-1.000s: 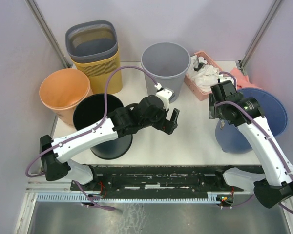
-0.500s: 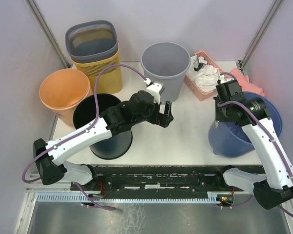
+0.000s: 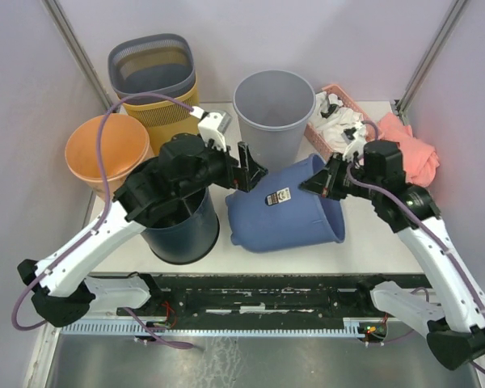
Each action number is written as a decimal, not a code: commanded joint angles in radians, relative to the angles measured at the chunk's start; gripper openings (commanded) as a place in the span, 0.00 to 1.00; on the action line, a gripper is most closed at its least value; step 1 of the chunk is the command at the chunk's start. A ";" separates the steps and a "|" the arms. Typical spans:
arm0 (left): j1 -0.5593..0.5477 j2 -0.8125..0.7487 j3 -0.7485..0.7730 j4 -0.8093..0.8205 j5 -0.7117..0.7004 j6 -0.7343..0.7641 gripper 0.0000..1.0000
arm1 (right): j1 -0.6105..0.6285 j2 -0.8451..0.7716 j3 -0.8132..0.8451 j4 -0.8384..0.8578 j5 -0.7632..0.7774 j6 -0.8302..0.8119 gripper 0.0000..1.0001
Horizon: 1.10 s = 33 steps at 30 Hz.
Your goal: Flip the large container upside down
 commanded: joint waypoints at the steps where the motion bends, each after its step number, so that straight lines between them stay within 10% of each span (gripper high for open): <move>1: 0.004 -0.003 0.101 -0.034 0.041 -0.008 0.99 | -0.002 0.019 -0.103 0.387 -0.160 0.138 0.02; 12: 0.004 0.108 0.108 -0.023 0.143 0.002 0.99 | -0.347 -0.059 -0.455 0.654 -0.475 0.306 0.02; 20: 0.003 0.149 0.063 -0.005 0.149 0.018 0.99 | -0.465 -0.066 -0.311 0.023 -0.312 -0.119 0.63; 26: 0.003 0.120 -0.029 0.030 0.007 0.062 0.99 | -0.465 -0.121 -0.233 -0.119 -0.129 -0.200 0.77; 33: 0.004 0.115 -0.065 -0.012 -0.042 0.023 0.99 | -0.455 -0.121 -0.198 -0.199 -0.094 -0.282 0.70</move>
